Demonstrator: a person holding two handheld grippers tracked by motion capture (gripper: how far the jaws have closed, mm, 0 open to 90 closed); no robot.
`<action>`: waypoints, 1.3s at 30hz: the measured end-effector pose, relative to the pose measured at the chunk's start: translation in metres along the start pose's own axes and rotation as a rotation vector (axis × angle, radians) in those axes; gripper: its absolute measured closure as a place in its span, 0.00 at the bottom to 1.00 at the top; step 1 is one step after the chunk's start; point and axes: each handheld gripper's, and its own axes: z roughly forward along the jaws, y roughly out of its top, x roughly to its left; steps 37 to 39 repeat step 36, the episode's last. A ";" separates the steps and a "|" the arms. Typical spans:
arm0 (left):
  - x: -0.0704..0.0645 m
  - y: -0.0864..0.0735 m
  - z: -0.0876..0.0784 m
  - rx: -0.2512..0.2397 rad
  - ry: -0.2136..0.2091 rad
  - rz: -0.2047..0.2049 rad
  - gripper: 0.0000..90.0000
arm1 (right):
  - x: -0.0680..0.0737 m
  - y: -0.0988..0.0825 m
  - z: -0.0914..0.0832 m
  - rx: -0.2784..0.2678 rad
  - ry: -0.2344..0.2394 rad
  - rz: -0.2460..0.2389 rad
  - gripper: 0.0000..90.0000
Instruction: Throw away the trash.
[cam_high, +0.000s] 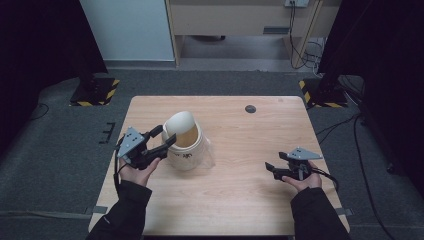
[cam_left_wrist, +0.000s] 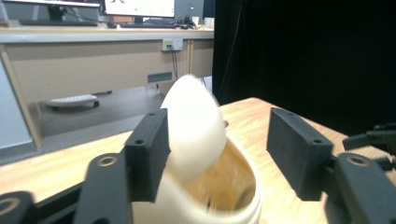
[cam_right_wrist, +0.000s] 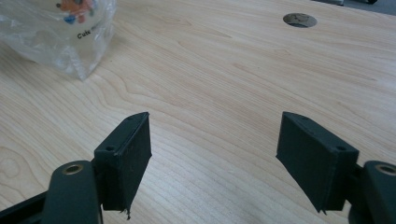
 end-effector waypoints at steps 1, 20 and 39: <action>0.000 0.000 0.000 0.000 0.000 0.000 0.35 | 0.000 0.000 0.000 0.000 0.000 0.000 0.28; 0.045 -0.098 -0.021 0.454 0.154 -0.085 0.16 | -0.017 -0.010 0.000 0.081 -0.095 0.060 0.22; 0.067 -0.125 -0.011 0.712 0.169 -0.091 0.12 | -0.040 -0.025 0.004 0.175 -0.158 0.133 0.19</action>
